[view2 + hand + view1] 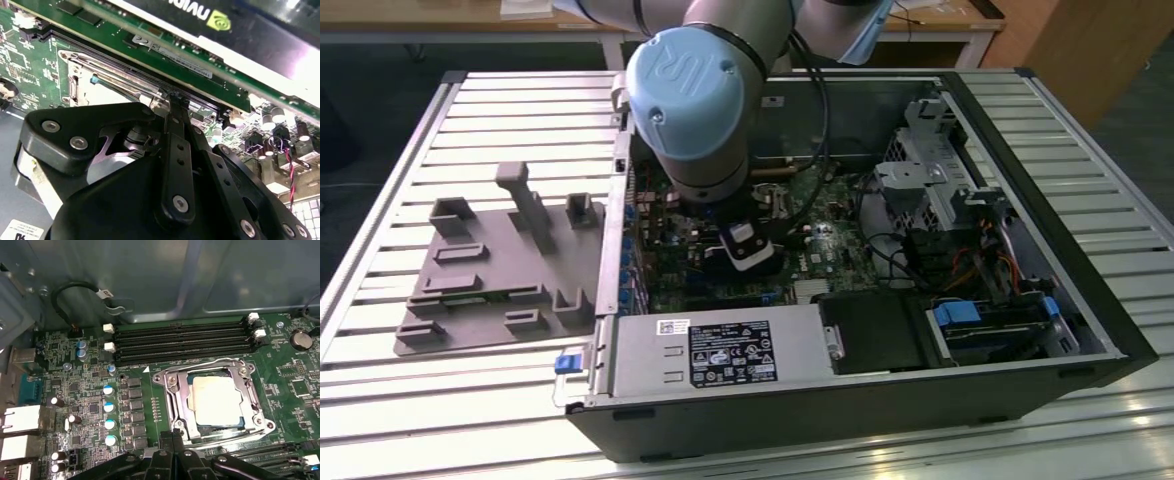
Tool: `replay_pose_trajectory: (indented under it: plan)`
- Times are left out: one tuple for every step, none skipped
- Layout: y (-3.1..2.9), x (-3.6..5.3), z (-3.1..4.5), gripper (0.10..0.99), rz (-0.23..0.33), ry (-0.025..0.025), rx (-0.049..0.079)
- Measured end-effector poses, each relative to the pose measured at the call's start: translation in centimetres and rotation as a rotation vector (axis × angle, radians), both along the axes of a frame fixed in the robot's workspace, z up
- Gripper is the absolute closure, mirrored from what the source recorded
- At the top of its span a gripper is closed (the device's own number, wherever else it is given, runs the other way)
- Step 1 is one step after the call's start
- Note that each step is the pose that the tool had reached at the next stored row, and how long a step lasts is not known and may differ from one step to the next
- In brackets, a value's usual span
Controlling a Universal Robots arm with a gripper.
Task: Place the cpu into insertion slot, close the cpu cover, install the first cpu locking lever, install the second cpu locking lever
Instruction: 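Install the second cpu locking lever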
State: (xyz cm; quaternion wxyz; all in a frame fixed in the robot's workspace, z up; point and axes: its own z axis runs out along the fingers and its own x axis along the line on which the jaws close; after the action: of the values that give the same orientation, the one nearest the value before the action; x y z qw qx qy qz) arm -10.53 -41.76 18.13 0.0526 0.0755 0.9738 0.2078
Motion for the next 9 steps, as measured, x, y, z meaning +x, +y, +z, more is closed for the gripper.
replay_pose_trajectory:
  plan:
    - [0.00,-0.01,-0.04,0.980,0.000,0.0001,0.000]
    - [0.00,-0.02,-0.07,0.980,0.000,0.0001,0.000]
    - [0.00,-0.04,-0.11,0.980,0.000,0.0000,0.000]
    - [0.00,-0.06,-0.16,0.980,0.000,0.0001,0.000]
    - [0.00,-0.08,-0.21,0.980,0.000,0.0002,0.000]
    - [-0.01,-0.09,-0.24,0.980,0.000,0.0004,0.000]
    - [0.00,-0.09,-0.24,0.980,0.000,0.0003,0.000]
    - [0.00,-0.09,-0.24,0.980,0.000,0.0003,0.000]
    - [0.01,-0.08,-0.23,0.980,0.000,0.0001,0.000]
